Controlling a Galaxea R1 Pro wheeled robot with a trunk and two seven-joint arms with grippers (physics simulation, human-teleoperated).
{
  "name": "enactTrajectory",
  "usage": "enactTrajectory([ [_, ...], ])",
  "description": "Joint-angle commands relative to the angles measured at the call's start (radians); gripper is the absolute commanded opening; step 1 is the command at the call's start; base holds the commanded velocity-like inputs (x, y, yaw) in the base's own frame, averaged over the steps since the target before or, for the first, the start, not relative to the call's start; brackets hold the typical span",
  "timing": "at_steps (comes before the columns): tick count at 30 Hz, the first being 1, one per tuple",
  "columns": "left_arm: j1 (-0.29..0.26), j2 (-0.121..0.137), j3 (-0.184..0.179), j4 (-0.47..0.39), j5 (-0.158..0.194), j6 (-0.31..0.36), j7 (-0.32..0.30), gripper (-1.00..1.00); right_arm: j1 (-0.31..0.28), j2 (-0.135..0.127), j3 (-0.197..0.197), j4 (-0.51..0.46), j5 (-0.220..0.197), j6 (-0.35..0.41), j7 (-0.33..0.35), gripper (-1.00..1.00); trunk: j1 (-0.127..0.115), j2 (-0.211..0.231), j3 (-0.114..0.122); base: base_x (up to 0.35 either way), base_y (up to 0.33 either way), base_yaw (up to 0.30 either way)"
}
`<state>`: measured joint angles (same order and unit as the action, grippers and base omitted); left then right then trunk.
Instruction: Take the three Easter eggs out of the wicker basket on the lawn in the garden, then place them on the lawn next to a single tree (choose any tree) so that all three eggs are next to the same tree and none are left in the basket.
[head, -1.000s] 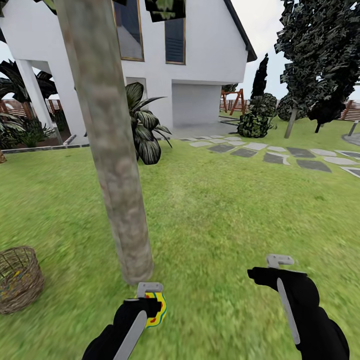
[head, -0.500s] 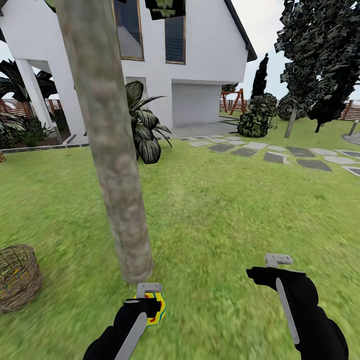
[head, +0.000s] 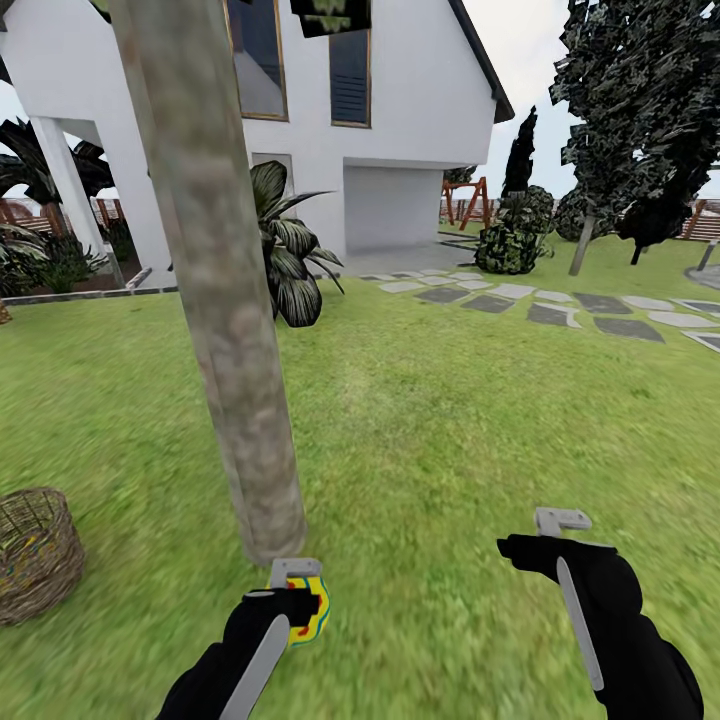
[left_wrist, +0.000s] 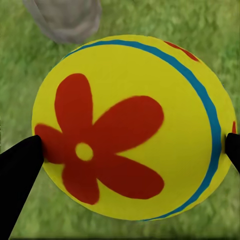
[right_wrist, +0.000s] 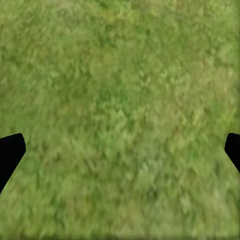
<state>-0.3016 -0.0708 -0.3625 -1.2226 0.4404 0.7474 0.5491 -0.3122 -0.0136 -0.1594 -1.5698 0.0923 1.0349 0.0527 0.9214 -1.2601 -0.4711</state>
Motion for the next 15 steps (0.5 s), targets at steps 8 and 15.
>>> enactTrajectory([
  [8,-0.001,0.000,-0.001,-0.001,0.010,0.005,0.010,-1.00,-0.001,0.000,0.000,-0.001,0.009,0.005,0.006,1.00,0.000,-0.001,-0.001,0.000,0.000,0.000],
  [15,-0.001,0.006,-0.003,0.015,0.011,-0.010,-0.006,-1.00,-0.001,0.004,0.007,0.001,0.009,0.007,0.007,1.00,0.000,-0.001,-0.001,0.000,0.000,0.000],
])
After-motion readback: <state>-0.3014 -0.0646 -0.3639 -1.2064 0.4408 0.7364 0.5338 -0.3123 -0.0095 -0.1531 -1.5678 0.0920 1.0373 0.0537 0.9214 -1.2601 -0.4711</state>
